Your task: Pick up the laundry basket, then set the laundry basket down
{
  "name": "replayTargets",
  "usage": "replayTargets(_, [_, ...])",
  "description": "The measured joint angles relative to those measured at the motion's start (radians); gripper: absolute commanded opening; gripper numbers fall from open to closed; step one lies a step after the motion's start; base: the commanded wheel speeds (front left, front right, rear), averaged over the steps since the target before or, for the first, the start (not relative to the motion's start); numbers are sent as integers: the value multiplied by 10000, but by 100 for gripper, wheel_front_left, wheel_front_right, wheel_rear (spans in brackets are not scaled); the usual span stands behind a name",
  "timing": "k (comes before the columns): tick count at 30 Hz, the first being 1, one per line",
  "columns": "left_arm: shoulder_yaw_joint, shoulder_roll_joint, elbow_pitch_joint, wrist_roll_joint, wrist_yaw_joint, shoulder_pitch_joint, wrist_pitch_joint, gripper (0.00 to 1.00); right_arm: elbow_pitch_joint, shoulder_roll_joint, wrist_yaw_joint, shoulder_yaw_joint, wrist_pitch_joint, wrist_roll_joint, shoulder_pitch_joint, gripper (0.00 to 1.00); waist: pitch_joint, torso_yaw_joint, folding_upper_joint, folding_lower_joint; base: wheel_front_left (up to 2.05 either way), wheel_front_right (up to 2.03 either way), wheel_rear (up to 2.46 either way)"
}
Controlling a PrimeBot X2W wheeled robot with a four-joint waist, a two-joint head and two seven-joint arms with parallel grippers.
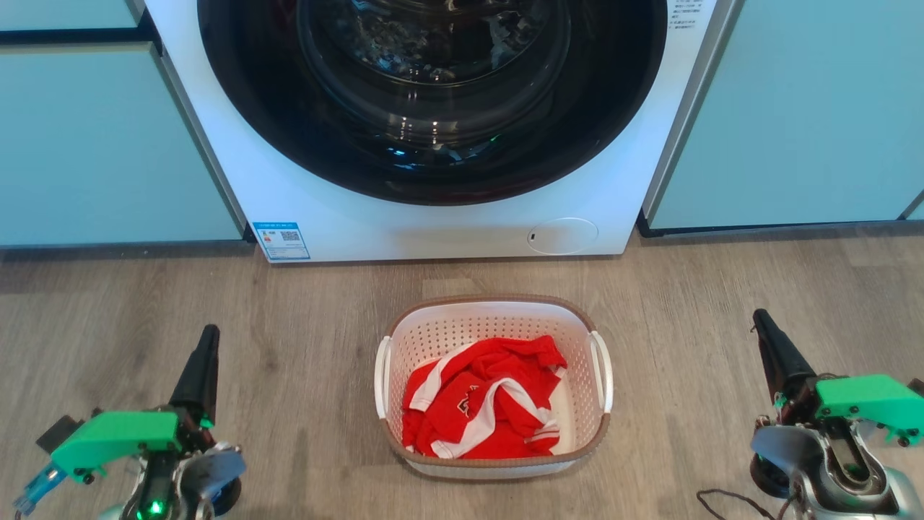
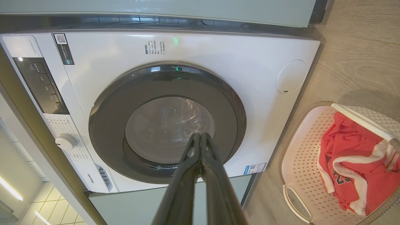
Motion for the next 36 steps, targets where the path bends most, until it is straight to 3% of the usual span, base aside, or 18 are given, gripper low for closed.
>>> replayTargets(36, [8, -6, 0, 0, 0, 0, 2, 0, -2, 0, -2, -2, 0, 0, 5, 0, 0, 0, 0, 0, 0, 0, 0])
